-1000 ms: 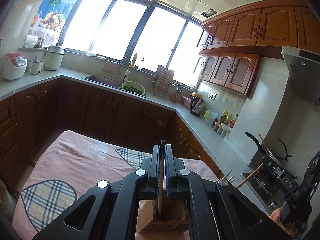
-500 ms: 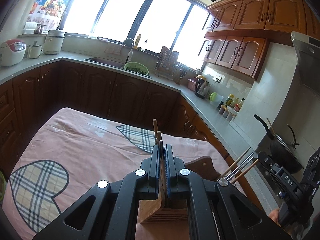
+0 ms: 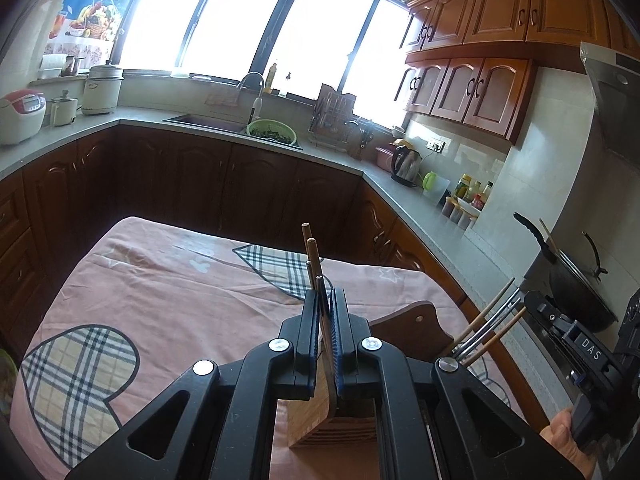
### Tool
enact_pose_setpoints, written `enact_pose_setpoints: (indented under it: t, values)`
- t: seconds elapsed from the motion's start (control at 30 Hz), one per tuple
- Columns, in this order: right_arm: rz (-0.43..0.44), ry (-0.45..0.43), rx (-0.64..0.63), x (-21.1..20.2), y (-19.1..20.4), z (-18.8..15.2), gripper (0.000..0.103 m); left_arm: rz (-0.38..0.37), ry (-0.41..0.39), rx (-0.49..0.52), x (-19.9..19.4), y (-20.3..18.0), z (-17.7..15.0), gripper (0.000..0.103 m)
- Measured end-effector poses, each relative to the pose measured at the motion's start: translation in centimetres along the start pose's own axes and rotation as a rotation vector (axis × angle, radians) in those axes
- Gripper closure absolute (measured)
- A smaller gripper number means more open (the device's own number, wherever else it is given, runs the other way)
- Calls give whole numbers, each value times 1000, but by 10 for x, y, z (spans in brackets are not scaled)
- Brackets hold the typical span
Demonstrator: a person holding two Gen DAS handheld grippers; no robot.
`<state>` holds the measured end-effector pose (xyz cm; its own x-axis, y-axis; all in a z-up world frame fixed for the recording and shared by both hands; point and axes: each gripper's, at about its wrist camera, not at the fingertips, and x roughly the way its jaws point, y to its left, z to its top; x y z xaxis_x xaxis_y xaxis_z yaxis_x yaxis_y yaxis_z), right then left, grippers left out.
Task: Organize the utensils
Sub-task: 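Lower both chopsticks down into the wooden holder, then open both grippers to release the chopsticks in the holder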
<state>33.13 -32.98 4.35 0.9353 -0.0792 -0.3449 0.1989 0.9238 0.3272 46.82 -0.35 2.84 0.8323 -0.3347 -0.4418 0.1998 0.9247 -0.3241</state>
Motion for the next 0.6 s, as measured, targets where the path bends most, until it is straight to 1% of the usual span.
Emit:
enact_pose_setpoints:
  t: [0.1, 0.2, 0.23, 0.27, 0.33, 0.4, 0.47, 0.53, 0.57, 0.6]
  values:
    - [-1, 3, 1, 1, -1, -1, 98, -1, 7, -6, -1, 2, -3, 98]
    - [2, 11, 4, 1, -2, -1, 97, 4, 11, -9, 0, 2, -2, 95]
    - [2, 13, 3, 1, 0, -1, 97, 10, 12, -10, 0, 2, -2, 92]
    - [2, 15, 1, 1, 0, -1, 93, 12, 13, -13, 1, 3, -2, 90]
    - [4, 17, 5, 1, 0, -1, 93, 17, 12, -20, 0, 4, -2, 83]
    - [8, 20, 10, 0, -1, -1, 92, 22, 7, -22, -1, 5, -1, 82]
    - [3, 20, 16, -1, -2, -1, 87, 21, 8, -21, -1, 4, -1, 79]
    - [3, 17, 26, -2, -3, 0, 80, 25, 7, -21, -3, 4, -1, 66]
    - [2, 15, 29, -4, -3, 0, 71, 28, 3, -22, -3, 4, -2, 62]
    - [2, 12, 32, -5, -4, 0, 66, 31, 0, -23, -5, 4, -2, 54]
